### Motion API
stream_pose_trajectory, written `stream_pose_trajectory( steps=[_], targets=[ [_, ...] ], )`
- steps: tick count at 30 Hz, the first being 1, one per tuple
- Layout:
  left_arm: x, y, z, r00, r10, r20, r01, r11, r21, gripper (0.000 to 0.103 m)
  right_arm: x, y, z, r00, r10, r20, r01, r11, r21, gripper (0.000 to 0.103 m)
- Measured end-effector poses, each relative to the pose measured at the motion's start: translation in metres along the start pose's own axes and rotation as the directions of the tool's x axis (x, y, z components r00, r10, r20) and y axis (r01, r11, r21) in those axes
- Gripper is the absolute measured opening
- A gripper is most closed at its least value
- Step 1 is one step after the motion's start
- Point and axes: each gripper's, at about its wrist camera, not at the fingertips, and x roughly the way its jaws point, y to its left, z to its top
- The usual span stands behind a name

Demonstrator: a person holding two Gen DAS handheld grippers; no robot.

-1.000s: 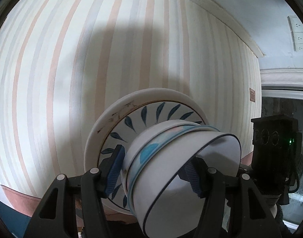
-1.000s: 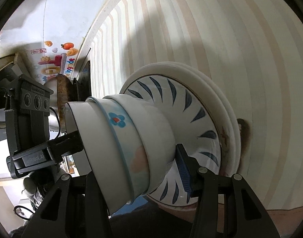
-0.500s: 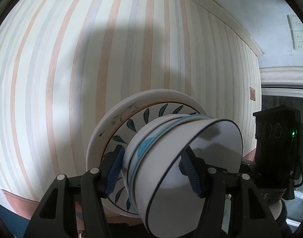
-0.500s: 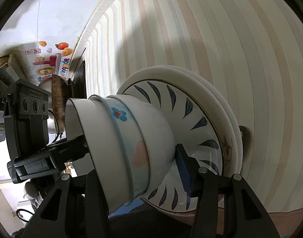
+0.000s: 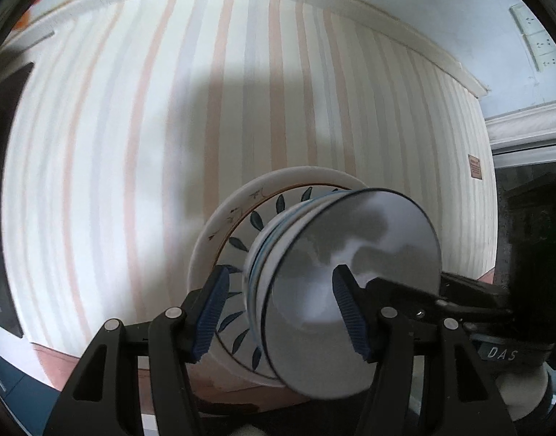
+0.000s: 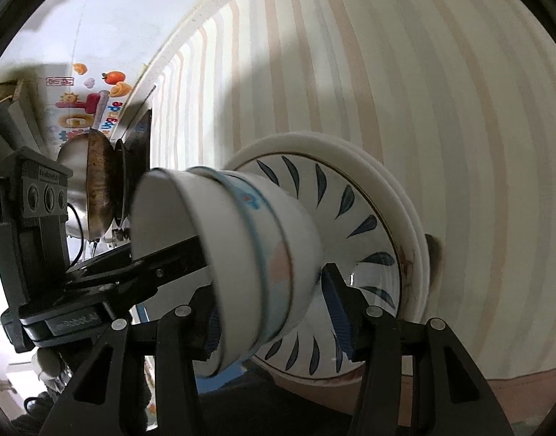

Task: Organize plates and bowls
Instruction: 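Lower the bowl stack onto the plates and open both grippers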

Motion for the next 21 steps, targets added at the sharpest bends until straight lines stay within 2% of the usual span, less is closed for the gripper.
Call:
stream_pose_trajectory(
  steps=[2,3,5,7,8,11,13,16,21],
  targets=[
    [-0.008,-0.001,-0.004,1.000,0.013,0.016,-0.013,1.000,0.002,0.060,-0.012,0.007,-0.004,0.999,-0.041,0.034,0.041,0.999,-0.017,0.054],
    [-0.012,-0.001,-0.006,0.999,0.022,0.030,-0.022,1.000,0.005,0.063,-0.018,0.011,-0.007,0.996,-0.065,0.053,0.067,0.997,-0.030,0.058],
    [-0.021,-0.004,-0.010,0.995,0.070,0.074,-0.071,0.997,0.017,0.085,-0.031,0.021,-0.013,0.989,-0.118,0.091,0.124,0.991,-0.056,0.070],
    [-0.026,-0.004,-0.014,0.991,0.092,0.101,-0.095,0.995,0.019,0.090,-0.042,0.030,-0.019,0.978,-0.164,0.133,0.175,0.981,-0.080,0.085],
    [-0.029,-0.004,-0.016,0.989,0.097,0.115,-0.100,0.995,0.018,0.092,-0.047,0.034,-0.023,0.969,-0.191,0.154,0.206,0.974,-0.091,0.086],
    [-0.037,-0.006,-0.022,0.980,0.119,0.158,-0.123,0.992,0.017,0.095,-0.061,0.047,-0.035,0.935,-0.281,0.218,0.308,0.946,-0.102,0.090],
    [-0.046,-0.008,-0.026,0.969,0.152,0.195,-0.159,0.987,0.022,0.095,-0.069,0.056,-0.044,0.911,-0.314,0.267,0.351,0.931,-0.104,0.093],
    [-0.056,-0.012,-0.032,0.958,0.166,0.234,-0.178,0.984,0.032,0.096,-0.080,0.067,-0.057,0.873,-0.363,0.325,0.411,0.907,-0.092,0.095],
    [-0.082,-0.018,-0.049,0.936,0.176,0.304,-0.200,0.979,0.050,0.096,-0.096,0.081,-0.078,0.837,-0.385,0.389,0.443,0.894,-0.066,0.096]
  ],
)
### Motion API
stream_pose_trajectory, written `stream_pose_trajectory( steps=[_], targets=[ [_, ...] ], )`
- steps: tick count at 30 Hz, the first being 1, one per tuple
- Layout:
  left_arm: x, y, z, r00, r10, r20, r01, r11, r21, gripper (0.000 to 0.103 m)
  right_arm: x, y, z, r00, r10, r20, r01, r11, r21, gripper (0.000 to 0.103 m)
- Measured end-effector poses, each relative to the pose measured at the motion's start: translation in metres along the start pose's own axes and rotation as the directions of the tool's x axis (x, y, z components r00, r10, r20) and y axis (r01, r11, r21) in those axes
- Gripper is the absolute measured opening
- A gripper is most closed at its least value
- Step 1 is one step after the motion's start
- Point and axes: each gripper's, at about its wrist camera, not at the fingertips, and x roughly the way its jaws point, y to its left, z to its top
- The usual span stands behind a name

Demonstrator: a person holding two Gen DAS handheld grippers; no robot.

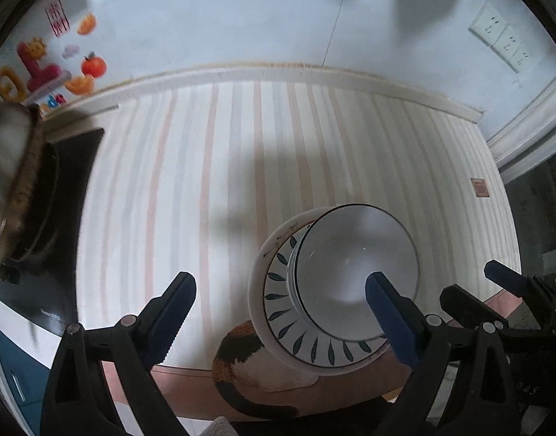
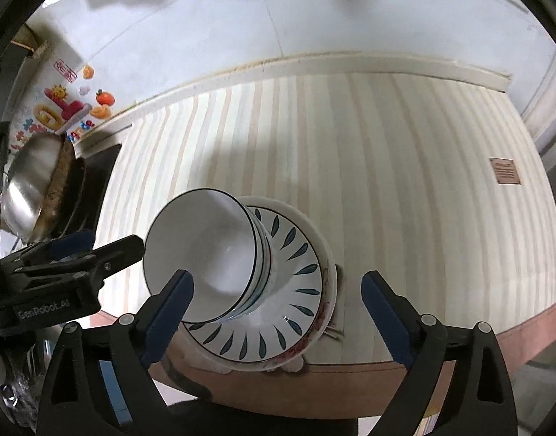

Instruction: Organize plates and bowls

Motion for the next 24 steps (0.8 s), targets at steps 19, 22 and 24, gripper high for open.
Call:
stream_pose_trajectory(
  steps=[19,22,24],
  targets=[
    [-0.131,-0.015,-0.076,0.959,0.016,0.283,-0.004,0.999,-0.045,0.103,-0.149,0.024,-0.068,0.965,-0.060,0.256,0.076,0.996,-0.051,0.099],
    [-0.153,-0.019,-0.100,0.951,0.036,0.307,-0.020,0.998,-0.057,0.103,-0.173,0.028,-0.088,0.960,-0.033,0.277,0.056,0.995,-0.077,0.099],
    [-0.167,-0.022,-0.115,0.944,0.047,0.325,-0.027,0.997,-0.066,0.103,-0.187,0.030,-0.101,0.956,-0.022,0.293,0.050,0.995,-0.089,0.099]
  ],
)
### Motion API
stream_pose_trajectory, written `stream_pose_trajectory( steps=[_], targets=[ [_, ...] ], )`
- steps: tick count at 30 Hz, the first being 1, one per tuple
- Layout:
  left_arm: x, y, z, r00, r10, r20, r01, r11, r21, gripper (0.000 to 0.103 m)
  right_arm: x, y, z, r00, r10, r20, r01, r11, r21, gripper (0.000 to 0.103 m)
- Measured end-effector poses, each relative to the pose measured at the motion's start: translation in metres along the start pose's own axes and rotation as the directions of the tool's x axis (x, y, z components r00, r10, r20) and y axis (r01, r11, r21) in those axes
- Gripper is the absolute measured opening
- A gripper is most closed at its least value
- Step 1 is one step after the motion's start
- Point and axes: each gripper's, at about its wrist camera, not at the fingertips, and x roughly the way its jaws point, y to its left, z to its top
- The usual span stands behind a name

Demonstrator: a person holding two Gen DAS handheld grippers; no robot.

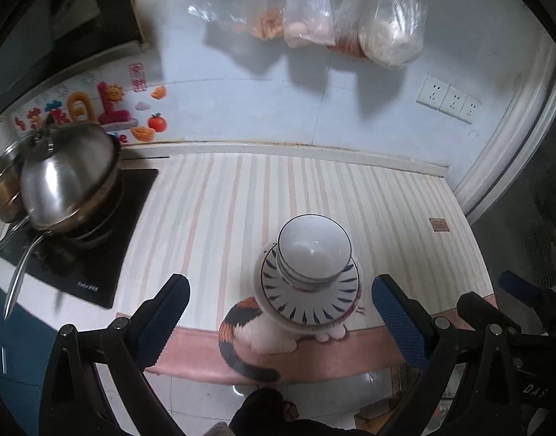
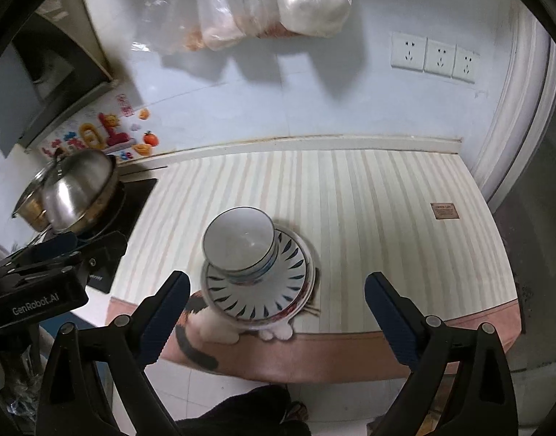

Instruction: Organize plates and bowls

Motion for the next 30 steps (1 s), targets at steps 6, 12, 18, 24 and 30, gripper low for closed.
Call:
stream_pose_trajectory(
  steps=[6,12,18,24,30],
  targets=[
    [-0.055,-0.003,-0.023,0.997,0.056,0.062,-0.056,0.998,0.004,0.103,-0.050,0.006,-0.027,0.999,0.008,0.043,-0.007,1.000,-0.016,0.099],
    [-0.097,-0.001,-0.049,0.990,0.088,0.107,-0.090,0.996,0.012,0.103,-0.103,0.017,-0.055,0.996,-0.006,0.091,0.008,1.000,-0.017,0.100],
    [-0.121,0.003,-0.067,0.988,0.091,0.121,-0.097,0.994,0.040,0.103,-0.145,0.031,-0.077,0.988,-0.039,0.148,0.042,0.999,-0.020,0.100],
    [-0.137,0.009,-0.075,0.987,0.082,0.137,-0.089,0.995,0.048,0.103,-0.169,0.043,-0.087,0.983,-0.055,0.177,0.058,0.998,-0.013,0.100],
    [-0.142,0.012,-0.080,0.988,0.073,0.135,-0.080,0.996,0.047,0.103,-0.181,0.053,-0.096,0.978,-0.072,0.194,0.075,0.997,-0.011,0.100]
  ],
)
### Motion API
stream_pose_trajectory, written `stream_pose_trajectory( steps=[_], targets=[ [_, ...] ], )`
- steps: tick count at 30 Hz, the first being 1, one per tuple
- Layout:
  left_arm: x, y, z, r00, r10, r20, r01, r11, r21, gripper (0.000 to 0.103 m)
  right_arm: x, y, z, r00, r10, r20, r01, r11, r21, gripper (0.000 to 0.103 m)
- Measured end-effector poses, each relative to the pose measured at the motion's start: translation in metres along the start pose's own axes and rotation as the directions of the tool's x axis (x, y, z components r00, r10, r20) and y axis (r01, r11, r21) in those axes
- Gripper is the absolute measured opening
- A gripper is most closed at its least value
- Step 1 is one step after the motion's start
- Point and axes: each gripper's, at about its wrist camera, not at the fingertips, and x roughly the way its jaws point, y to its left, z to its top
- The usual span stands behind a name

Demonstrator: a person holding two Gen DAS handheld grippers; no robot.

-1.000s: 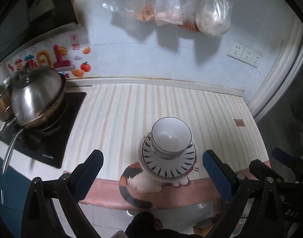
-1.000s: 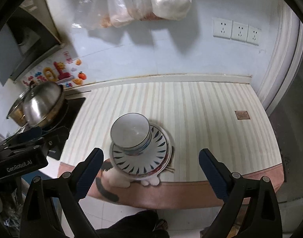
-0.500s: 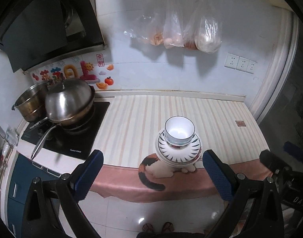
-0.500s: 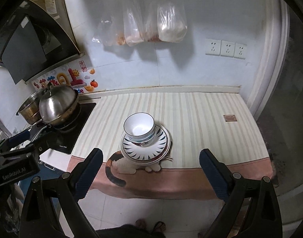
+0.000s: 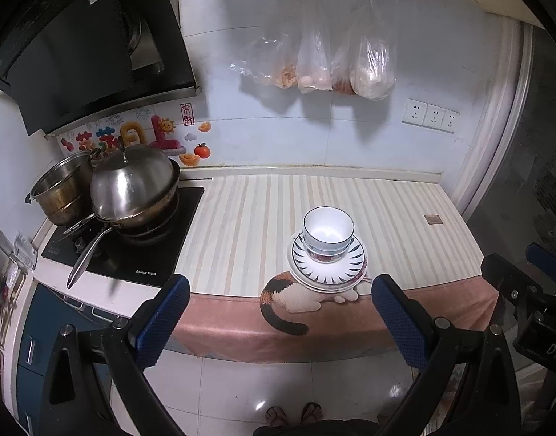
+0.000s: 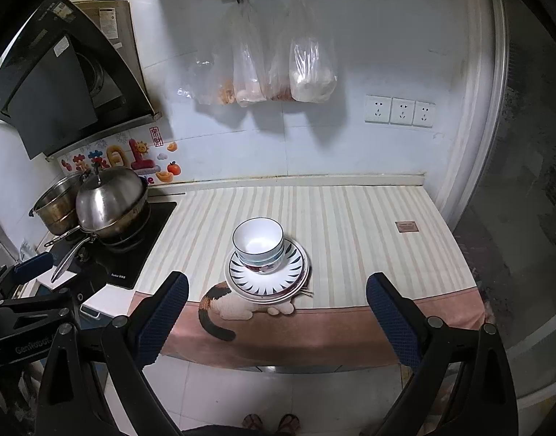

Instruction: Organize plates and bowls

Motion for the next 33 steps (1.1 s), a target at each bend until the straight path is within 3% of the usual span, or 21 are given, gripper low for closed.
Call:
stream_pose_trajectory(
  steps=[33],
  targets=[
    [-0.0077,0.0083,-0.0033,1.000,-0.012,-0.007,0.012,1.000,-0.004,0.103,-0.0003,0.0003,-0.0046,1.000,-0.023,-0.005,0.023,1.000,0.005,0.101]
  ],
)
